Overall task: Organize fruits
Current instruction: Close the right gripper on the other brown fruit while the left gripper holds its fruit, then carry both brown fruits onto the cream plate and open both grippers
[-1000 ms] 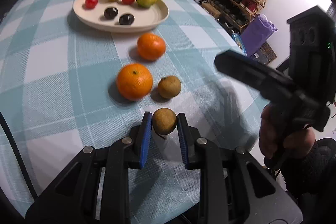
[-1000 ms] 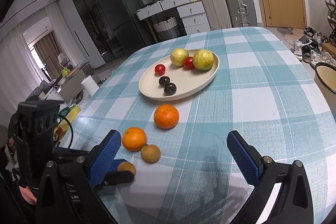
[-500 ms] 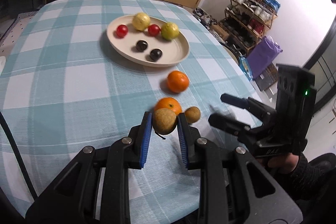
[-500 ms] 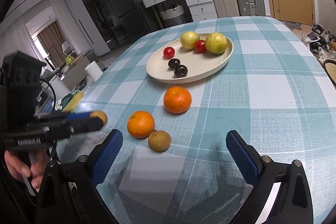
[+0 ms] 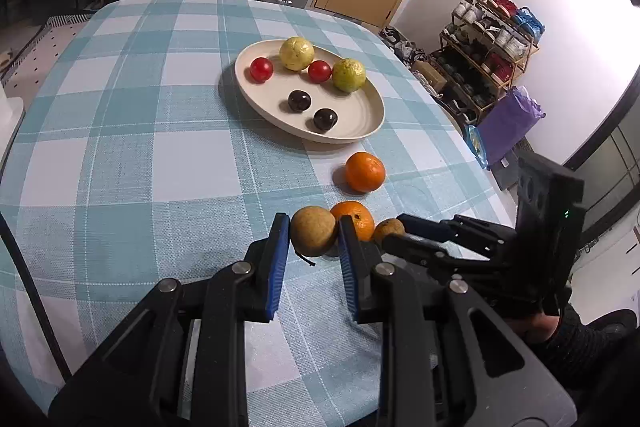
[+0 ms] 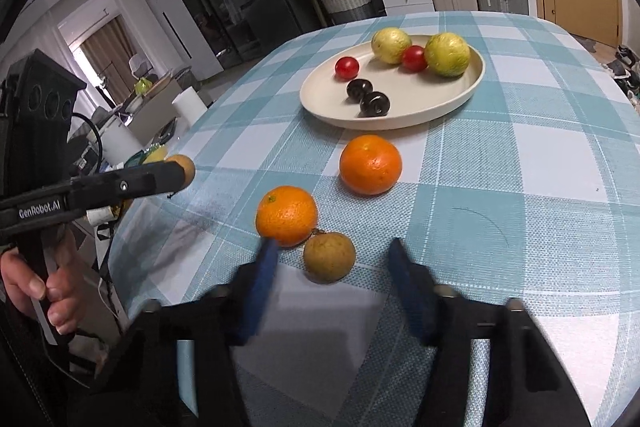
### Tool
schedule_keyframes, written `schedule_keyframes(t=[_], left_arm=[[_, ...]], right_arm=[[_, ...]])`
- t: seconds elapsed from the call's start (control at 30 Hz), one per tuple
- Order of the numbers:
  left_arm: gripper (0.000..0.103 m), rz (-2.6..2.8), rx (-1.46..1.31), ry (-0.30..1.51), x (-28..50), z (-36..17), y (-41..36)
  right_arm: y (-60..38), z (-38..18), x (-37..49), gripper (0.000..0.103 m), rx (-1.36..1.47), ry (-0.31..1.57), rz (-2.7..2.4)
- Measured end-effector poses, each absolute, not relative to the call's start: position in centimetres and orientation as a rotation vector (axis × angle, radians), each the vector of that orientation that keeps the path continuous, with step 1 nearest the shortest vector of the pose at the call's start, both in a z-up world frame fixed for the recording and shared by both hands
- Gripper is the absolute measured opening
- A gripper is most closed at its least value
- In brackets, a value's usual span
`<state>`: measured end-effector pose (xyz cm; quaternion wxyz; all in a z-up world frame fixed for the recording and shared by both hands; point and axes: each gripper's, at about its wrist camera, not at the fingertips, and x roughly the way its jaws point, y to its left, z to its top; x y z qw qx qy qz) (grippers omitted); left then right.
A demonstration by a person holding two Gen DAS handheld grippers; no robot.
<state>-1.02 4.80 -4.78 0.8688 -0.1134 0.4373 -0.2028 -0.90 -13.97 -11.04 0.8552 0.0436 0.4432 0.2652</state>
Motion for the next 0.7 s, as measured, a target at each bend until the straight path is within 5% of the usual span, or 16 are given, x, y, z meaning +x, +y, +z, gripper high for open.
schedule_keyframes(t=[0.13, 0.7], left_arm=[[0.022, -0.422, -0.245, 0.918, -0.6, -4.8, 5.0], [0.022, -0.440, -0.254, 0.890, 5.0, -3.0, 4.1]], right_arm=[[-13.8, -11.3, -0.8, 0.029, 0.099, 0.952, 0.571], [-17.0, -8.0, 0.9, 0.029, 0.162, 0.832, 0.521]])
